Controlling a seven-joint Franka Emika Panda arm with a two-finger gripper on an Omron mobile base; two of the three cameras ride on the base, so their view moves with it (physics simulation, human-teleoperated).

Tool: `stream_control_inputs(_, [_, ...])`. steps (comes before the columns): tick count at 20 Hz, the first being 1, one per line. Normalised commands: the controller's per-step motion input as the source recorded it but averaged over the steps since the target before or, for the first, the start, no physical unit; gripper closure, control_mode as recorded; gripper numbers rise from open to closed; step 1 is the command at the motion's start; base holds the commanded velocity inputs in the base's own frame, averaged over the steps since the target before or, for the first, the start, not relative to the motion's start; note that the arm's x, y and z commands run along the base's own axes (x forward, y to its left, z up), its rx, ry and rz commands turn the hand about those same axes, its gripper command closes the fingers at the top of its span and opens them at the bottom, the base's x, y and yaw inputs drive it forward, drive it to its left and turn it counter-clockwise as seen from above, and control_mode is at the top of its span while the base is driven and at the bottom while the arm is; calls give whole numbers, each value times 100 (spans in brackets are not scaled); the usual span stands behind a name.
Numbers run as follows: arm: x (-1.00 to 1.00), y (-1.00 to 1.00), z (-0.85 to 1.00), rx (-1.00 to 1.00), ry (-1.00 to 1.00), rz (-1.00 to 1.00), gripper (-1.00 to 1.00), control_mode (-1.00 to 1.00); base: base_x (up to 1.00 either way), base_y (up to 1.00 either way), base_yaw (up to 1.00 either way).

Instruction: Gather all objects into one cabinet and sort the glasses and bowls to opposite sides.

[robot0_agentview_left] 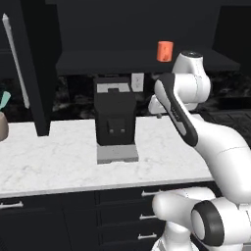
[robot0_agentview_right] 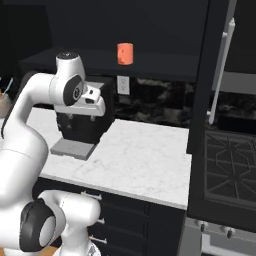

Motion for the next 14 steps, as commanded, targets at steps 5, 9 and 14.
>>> stream_control_inputs(5, [0, 0, 0, 0, 0, 0, -100, 100, 29, 0, -2])
stream_control_inputs(9, [0, 0, 0, 0, 0, 0, -100, 100, 50, 2, -5])
stream_control_inputs(14, [0, 0, 0, 0, 0, 0, -100, 100, 30, 0, -1])
